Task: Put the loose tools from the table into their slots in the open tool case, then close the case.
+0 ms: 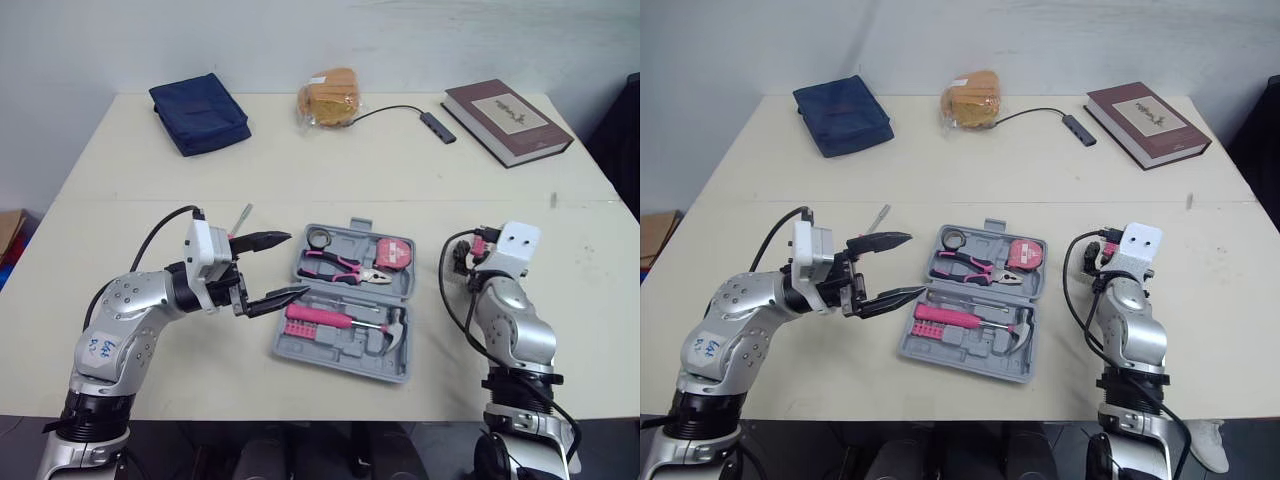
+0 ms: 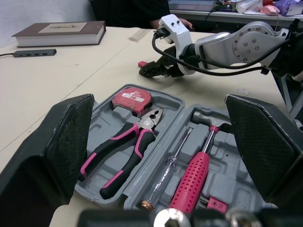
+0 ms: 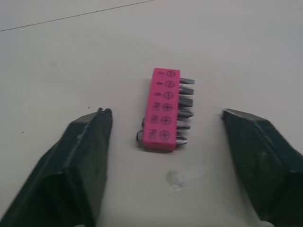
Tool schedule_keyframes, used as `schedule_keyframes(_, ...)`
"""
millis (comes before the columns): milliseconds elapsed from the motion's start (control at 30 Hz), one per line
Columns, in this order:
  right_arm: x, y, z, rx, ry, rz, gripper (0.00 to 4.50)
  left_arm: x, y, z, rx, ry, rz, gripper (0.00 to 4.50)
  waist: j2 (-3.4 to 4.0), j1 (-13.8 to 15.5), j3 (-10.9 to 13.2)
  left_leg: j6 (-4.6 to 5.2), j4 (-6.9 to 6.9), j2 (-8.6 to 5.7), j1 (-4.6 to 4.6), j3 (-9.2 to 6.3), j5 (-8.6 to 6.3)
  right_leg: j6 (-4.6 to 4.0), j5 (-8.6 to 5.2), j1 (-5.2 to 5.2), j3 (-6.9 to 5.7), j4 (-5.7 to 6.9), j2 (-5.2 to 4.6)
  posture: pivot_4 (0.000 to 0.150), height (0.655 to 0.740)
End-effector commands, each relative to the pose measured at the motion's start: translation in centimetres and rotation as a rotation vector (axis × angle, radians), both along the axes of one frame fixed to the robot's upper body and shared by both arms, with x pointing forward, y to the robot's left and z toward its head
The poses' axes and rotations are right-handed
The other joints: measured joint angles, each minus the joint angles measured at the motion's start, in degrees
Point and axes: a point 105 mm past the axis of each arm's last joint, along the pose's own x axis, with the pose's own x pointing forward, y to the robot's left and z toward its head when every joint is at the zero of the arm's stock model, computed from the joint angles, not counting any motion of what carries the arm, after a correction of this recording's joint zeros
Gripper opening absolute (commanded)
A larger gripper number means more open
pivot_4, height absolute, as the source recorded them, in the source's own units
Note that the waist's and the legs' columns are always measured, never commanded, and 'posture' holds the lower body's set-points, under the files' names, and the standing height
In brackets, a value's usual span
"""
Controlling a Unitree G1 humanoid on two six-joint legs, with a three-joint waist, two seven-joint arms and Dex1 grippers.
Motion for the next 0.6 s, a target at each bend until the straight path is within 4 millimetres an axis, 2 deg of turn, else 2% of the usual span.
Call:
schedule_keyframes(33, -0.4, -1.1, -1.2, 0.011, 0.036, -0.053, 2.35, -0.1, -0.1, 0.8, 0.010, -0.043, -0.013, 4.50, -0.01, 0.1, 0.0, 0.00, 0.00, -0.01, -0.01, -0.02, 0.00, 0.00, 0.00, 0.01, 0.00, -0.01, -0.01, 0.150, 0.7400)
schedule_keyframes(133, -0.3, -1.3, -1.1, 0.013, 0.026, -0.062, 1.06, 0.0, -0.2, 0.8, 0.012, -0.045, -0.019, 4.50, -0.02, 0.1, 0.0, 0.00, 0.02, -0.03, -0.02, -0.05, 0.00, 0.00, 0.00, 0.05, -0.01, -0.04, -0.04, 0.150, 0.7400)
schedule_keyframes(167, -0.4, -1.4, -1.0, 0.017, 0.017, -0.070, 0.79, 0.0, -0.2, 0.7, 0.015, -0.045, -0.025, 4.50, -0.03, 0.1, 0.0, 0.01, 0.02, -0.03, -0.02, -0.06, 0.00, 0.00, 0.00, 0.06, -0.01, -0.05, -0.04, 0.150, 0.7400)
schedule_keyframes(400, -0.9, -2.2, 1.2, -0.011, -0.084, -0.059, 0.79, 0.1, -0.1, 0.5, 0.028, -0.047, -0.049, 4.50, -0.03, 0.1, 0.0, 0.01, 0.01, -0.03, -0.03, -0.09, 0.00, 0.00, 0.00, 0.07, -0.02, -0.07, -0.03, 0.150, 0.7400)
schedule_keyframes(500, -0.8, -1.2, 3.5, -0.039, -0.172, 0.052, 0.79, 0.1, -0.1, 0.4, 0.036, -0.052, -0.067, 4.50, -0.01, 0.0, 0.0, 0.01, -0.02, -0.03, -0.04, -0.06, 0.00, 0.00, 0.00, 0.05, -0.02, -0.09, -0.03, 0.150, 0.7400)
schedule_keyframes(567, -1.2, 0.7, 6.4, -0.147, -0.268, 0.260, 0.79, -0.2, 0.0, 0.4, 0.049, -0.060, -0.091, 4.50, 0.07, -0.1, 0.0, 0.01, -0.06, -0.02, -0.04, -0.04, 0.00, 0.00, 0.00, 0.03, -0.02, -0.09, -0.01, 0.150, 0.7400)
schedule_keyframes(600, -1.4, 1.4, 7.1, -0.184, -0.289, 0.333, 0.79, -0.2, 0.1, 0.4, 0.053, -0.064, -0.099, 4.50, 0.16, -0.1, 0.1, 0.01, -0.06, -0.02, -0.05, -0.01, 0.00, 0.00, 0.00, 0.00, -0.02, -0.09, 0.00, 0.150, 0.7400)
